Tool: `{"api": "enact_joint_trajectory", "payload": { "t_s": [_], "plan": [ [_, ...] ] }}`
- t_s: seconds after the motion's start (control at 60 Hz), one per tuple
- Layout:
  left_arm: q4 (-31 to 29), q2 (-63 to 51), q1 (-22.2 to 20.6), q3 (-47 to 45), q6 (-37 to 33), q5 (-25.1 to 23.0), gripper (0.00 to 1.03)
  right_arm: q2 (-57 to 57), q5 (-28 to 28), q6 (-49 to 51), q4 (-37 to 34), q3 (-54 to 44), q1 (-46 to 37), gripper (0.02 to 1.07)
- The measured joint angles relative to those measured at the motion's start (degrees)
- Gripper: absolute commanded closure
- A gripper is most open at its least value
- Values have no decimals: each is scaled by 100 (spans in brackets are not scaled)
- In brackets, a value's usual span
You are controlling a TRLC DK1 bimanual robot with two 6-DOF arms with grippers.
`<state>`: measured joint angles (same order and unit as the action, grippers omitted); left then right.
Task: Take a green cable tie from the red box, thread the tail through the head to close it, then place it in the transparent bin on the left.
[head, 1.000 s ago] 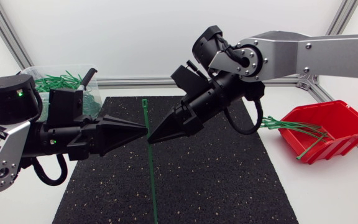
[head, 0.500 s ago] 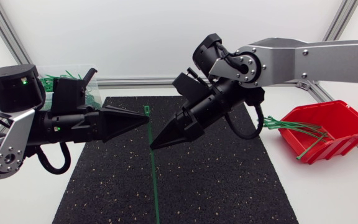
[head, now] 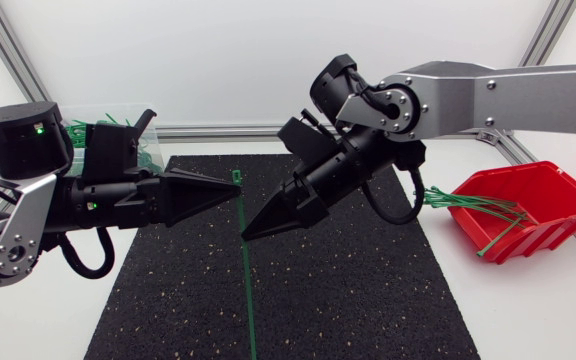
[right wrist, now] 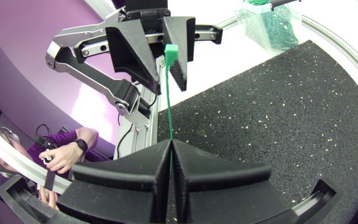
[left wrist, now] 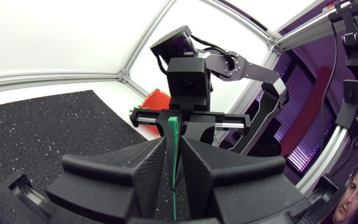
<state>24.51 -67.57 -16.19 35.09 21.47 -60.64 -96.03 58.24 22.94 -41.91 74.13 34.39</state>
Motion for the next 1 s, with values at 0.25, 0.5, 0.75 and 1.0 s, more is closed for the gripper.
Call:
{"api": "enact_joint_trajectory", "payload": {
  "t_s": [0.25, 0.5, 0.75, 1.0],
  "plan": [
    [4, -31, -31, 0, 7, 0, 99, 0, 0, 0, -2, 0, 0, 101],
    [0, -76, -66, 2, 129, 2, 99, 0, -20, 0, 0, -2, 7, 101],
    [-37, -125, -66, 11, 262, -68, 99, 9, -105, 0, 17, -90, 39, 78],
    [-107, -216, 57, 94, 299, -197, 99, 50, -422, 688, -435, -184, -162, 73]
  ]
}}
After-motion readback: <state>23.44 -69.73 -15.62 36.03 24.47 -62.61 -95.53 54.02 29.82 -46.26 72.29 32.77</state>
